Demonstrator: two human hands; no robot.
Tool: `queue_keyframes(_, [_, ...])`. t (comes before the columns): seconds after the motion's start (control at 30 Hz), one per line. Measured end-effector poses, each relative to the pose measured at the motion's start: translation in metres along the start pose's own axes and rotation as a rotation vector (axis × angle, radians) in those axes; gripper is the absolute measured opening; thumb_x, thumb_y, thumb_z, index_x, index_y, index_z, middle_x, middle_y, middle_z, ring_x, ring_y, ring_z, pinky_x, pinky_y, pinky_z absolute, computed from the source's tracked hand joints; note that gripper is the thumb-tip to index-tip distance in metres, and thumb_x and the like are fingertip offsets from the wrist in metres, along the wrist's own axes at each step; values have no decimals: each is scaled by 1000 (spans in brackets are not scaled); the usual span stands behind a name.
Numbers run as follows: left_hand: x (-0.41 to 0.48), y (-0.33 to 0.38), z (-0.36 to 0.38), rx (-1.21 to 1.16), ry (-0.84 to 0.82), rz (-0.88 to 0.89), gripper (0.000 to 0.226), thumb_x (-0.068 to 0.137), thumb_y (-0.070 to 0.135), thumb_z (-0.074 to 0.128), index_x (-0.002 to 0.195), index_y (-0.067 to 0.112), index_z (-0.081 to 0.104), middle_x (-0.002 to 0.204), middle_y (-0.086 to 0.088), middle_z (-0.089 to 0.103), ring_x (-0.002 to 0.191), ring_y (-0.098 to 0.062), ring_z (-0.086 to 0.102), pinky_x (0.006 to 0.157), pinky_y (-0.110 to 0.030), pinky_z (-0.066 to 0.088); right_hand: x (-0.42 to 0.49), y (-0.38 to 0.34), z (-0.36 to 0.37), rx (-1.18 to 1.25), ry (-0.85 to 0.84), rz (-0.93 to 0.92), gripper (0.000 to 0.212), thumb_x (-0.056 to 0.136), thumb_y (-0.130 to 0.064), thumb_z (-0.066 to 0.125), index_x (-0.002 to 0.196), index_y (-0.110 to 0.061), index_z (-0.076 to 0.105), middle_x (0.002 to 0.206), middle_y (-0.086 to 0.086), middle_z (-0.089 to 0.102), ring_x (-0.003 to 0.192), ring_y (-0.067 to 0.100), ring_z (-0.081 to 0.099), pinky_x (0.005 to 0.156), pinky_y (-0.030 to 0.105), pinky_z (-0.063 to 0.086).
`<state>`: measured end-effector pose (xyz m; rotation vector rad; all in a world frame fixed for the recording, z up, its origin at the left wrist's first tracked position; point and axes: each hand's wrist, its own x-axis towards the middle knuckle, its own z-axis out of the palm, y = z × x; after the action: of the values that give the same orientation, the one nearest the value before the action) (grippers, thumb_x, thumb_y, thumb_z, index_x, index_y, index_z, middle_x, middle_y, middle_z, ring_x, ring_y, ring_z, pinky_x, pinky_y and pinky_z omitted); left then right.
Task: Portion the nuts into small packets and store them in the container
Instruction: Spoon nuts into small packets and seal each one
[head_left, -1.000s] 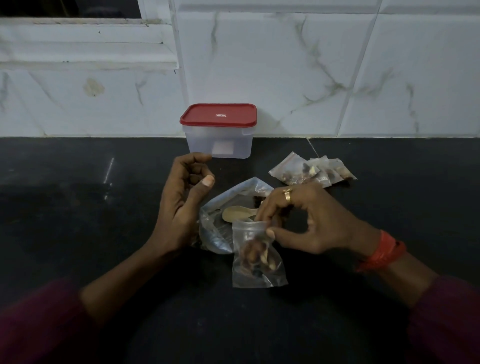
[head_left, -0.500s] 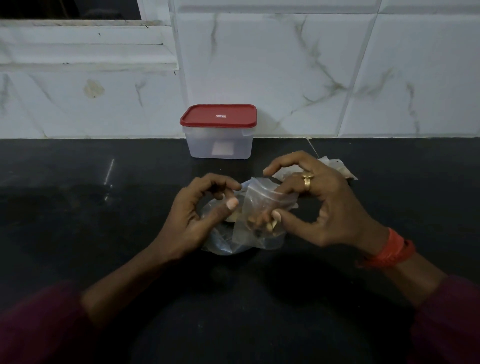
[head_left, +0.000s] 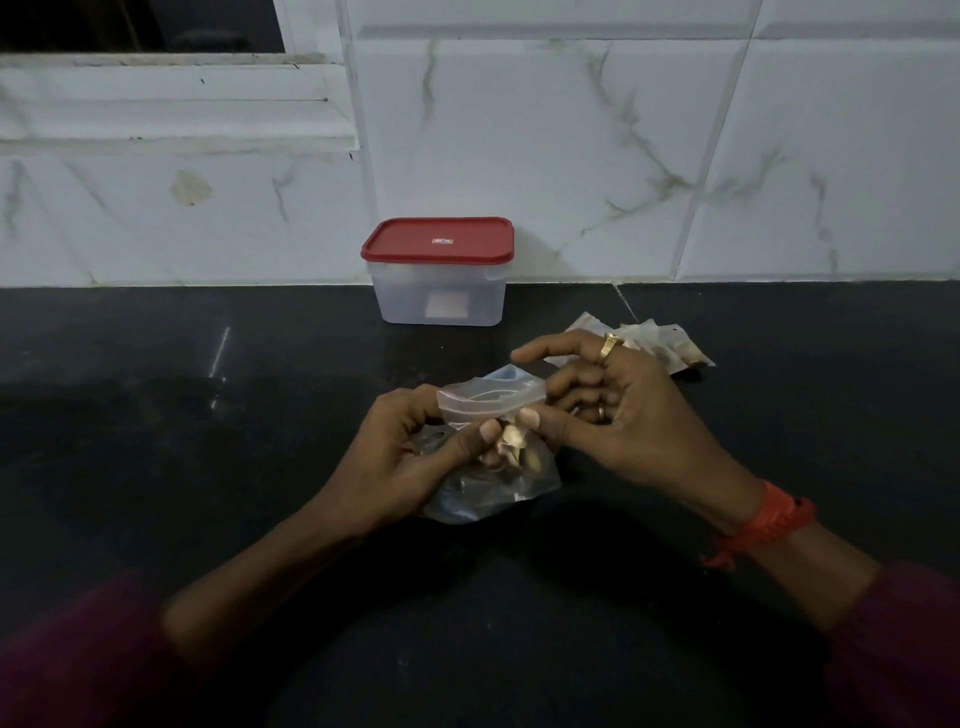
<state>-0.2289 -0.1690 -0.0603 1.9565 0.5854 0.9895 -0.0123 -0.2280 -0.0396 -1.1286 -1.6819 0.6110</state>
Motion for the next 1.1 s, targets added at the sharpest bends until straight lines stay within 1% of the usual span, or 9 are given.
queue_keyframes(0.13, [0, 5, -1, -88, -40, -78, 19, 80, 18, 73, 99, 14, 75, 101, 6, 78, 95, -12, 74, 78, -20, 57, -1, -4, 6, 54, 50, -27, 36, 81, -25, 75, 116, -21, 66, 84, 2, 72, 74, 24, 71, 64, 47, 61])
queue_keyframes(0.27, [1, 2, 0, -62, -48, -94, 26, 77, 19, 77, 102, 15, 74, 101, 6, 78, 96, -11, 74, 81, -21, 57, -1, -3, 8, 42, 44, 8, 38, 82, -34, 74, 117, -23, 65, 85, 5, 72, 73, 30, 70, 63, 52, 59])
queue_keyframes(0.33, [1, 1, -1, -63, -37, -100, 29, 76, 22, 77, 105, 19, 73, 105, 8, 77, 100, -10, 73, 84, -23, 57, -1, -4, 6, 34, 19, 34, 44, 79, -37, 78, 120, -26, 65, 88, 5, 72, 75, 27, 70, 65, 48, 61])
queue_keyframes(0.4, [1, 1, -2, -63, -37, -114, 33, 75, 25, 77, 107, 22, 71, 108, 12, 76, 102, -7, 72, 83, -21, 57, -2, -5, 5, 18, -29, 60, 53, 73, -38, 82, 122, -29, 63, 100, 1, 74, 82, 20, 72, 67, 36, 62])
queue_keyframes(0.5, [2, 1, -3, -45, -29, -136, 30, 75, 26, 76, 105, 22, 72, 107, 12, 76, 100, -8, 72, 81, -20, 57, -2, -8, 6, 77, -88, 96, 59, 70, -26, 85, 125, -28, 62, 110, -4, 72, 84, 17, 74, 68, 23, 58])
queue_keyframes(0.63, [3, 0, -2, -126, -7, -169, 20, 84, 19, 71, 102, 10, 76, 98, -2, 79, 93, -18, 75, 80, -31, 61, 0, -4, 3, 148, -140, 124, 64, 73, -13, 85, 130, -25, 58, 115, 2, 68, 84, 24, 73, 69, 30, 60])
queue_keyframes(0.77, [1, 1, 0, -169, 38, -150, 19, 84, 20, 69, 100, 13, 76, 97, -1, 79, 93, -17, 75, 77, -25, 60, 0, -1, 5, 151, -140, 151, 65, 78, 1, 81, 130, -27, 55, 107, 16, 67, 78, 18, 67, 72, 34, 61])
queue_keyframes(0.93, [3, -1, -1, -151, 101, -84, 23, 79, 17, 76, 101, 12, 75, 102, -2, 78, 98, -19, 75, 83, -29, 60, 0, -2, 7, 166, -77, 188, 45, 75, -31, 75, 117, -21, 63, 96, 18, 72, 73, 27, 72, 55, 27, 57])
queue_keyframes(1.1, [5, -6, -5, -191, 138, -96, 20, 80, 21, 74, 95, 9, 75, 97, -8, 78, 94, -24, 74, 82, -33, 60, 0, 3, 7, 73, -21, 228, 29, 83, -17, 77, 109, -12, 67, 83, 11, 74, 63, 23, 69, 54, 28, 58])
